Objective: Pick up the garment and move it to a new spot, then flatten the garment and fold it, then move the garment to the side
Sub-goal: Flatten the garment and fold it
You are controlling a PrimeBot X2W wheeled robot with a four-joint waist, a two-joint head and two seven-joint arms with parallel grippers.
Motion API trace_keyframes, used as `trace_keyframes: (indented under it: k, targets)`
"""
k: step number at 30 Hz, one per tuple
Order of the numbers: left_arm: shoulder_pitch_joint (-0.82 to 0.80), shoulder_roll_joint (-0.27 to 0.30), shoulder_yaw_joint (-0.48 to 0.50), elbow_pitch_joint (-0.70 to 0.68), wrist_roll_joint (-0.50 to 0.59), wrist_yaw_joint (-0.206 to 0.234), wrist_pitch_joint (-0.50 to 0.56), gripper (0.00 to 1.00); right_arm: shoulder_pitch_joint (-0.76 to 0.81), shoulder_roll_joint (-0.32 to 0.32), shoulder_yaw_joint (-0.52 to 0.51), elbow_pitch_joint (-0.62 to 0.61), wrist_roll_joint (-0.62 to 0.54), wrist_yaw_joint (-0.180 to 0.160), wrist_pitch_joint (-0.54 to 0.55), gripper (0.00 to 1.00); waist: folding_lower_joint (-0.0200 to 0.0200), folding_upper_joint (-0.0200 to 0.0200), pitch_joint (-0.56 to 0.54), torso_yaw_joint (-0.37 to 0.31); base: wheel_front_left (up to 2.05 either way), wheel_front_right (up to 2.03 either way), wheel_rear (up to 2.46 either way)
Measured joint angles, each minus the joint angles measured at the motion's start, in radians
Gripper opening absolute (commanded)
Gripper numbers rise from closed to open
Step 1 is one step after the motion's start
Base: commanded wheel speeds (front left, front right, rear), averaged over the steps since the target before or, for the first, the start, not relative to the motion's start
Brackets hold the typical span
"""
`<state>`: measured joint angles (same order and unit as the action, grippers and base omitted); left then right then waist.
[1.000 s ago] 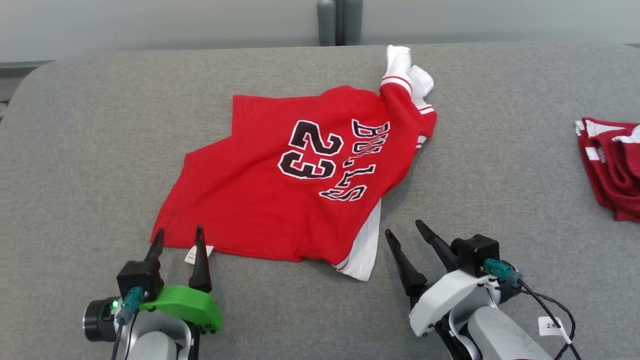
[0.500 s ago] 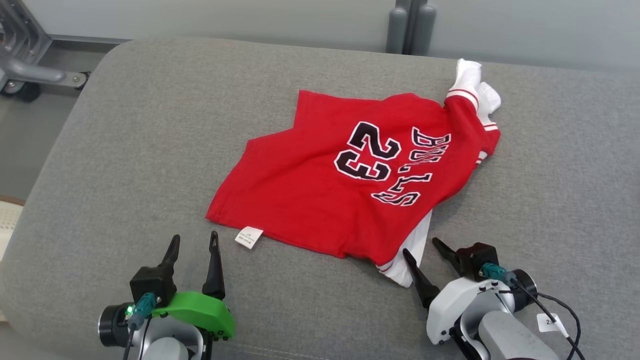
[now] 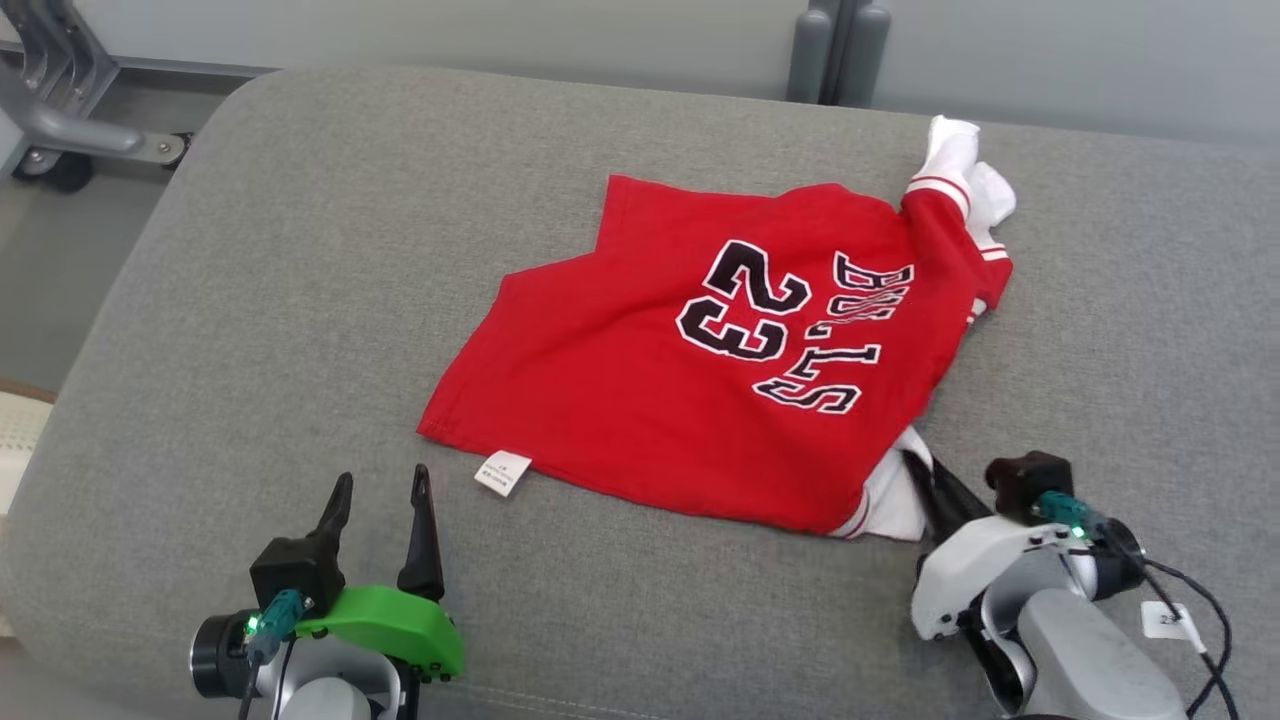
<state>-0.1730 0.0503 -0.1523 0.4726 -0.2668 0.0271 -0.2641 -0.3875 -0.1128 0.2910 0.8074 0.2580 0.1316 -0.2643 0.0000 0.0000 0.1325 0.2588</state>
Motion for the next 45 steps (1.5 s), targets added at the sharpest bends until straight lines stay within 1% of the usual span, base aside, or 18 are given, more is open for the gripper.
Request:
trace_keyframes:
  k: [4, 7, 12, 15, 16, 17, 18, 21, 28, 34, 45]
  targets:
    - [0.000, 0.000, 0.014, -0.012, -0.013, 0.000, 0.000, 1.00, 0.045, -0.022, -0.123, -0.102, 0.005, 0.000, 0.000, 0.00, 0.0000, 0.0000, -0.005, -0.037, 0.00, 0.00, 0.00]
    - [-0.002, -0.001, 0.008, -0.008, -0.013, -0.002, 0.000, 1.00, 0.080, -0.031, -0.188, -0.165, -0.015, 0.000, 0.000, 0.00, 0.0000, 0.0000, -0.009, -0.073, 0.00, 0.00, 0.00]
    - [-0.007, -0.001, -0.004, 0.009, -0.015, -0.005, 0.000, 1.00, 0.140, -0.029, -0.250, -0.230, -0.047, 0.000, 0.000, 0.00, 0.0000, 0.0000, -0.019, -0.140, 0.00, 0.00, 0.00]
    - [-0.007, -0.001, -0.005, 0.030, -0.021, -0.005, 0.000, 1.00, 0.180, -0.009, -0.271, -0.244, -0.052, 0.000, 0.000, 0.00, 0.0000, 0.0000, -0.026, -0.181, 0.00, 0.00, 0.00]
    - [-0.007, -0.001, -0.004, 0.035, -0.022, -0.003, 0.000, 1.00, 0.196, -0.001, -0.277, -0.247, -0.053, 0.000, 0.000, 0.08, 0.0000, 0.0000, -0.029, -0.194, 0.00, 0.00, 0.00]
    - [-0.007, -0.001, -0.004, 0.041, -0.022, 0.000, 0.000, 1.00, 0.211, 0.006, -0.281, -0.246, -0.054, 0.000, 0.000, 0.49, 0.0000, 0.0000, -0.032, -0.207, 0.00, 0.00, 0.00]
    - [-0.006, -0.001, -0.003, 0.048, -0.022, 0.001, 0.000, 1.00, 0.224, 0.011, -0.283, -0.247, -0.055, 0.000, 0.000, 1.00, 0.0000, 0.0000, -0.035, -0.219, 0.00, 0.00, 0.00]
    - [-0.002, -0.002, 0.006, 0.061, -0.020, 0.004, 0.000, 1.00, 0.253, 0.023, -0.301, -0.262, -0.061, 0.000, 0.000, 1.00, 0.0000, 0.0000, -0.045, -0.251, 0.00, 0.00, 0.00]
    - [0.032, -0.001, 0.041, 0.070, 0.006, 0.008, 0.000, 1.00, 0.281, 0.042, -0.342, -0.356, -0.100, 0.000, 0.000, 1.00, 0.0000, 0.0000, -0.077, -0.299, 0.00, 0.00, 0.00]
    - [0.064, -0.001, 0.060, 0.060, 0.014, 0.007, 0.000, 1.00, 0.284, 0.054, -0.353, -0.424, -0.124, 0.000, 0.000, 1.00, 0.0000, 0.0000, -0.102, -0.321, 0.00, 0.00, 0.00]
    - [0.106, -0.001, 0.055, 0.038, 0.018, 0.008, 0.000, 1.00, 0.302, 0.061, -0.360, -0.478, -0.143, 0.000, 0.000, 1.00, 0.0000, 0.0000, -0.126, -0.336, 0.00, 0.00, 0.00]
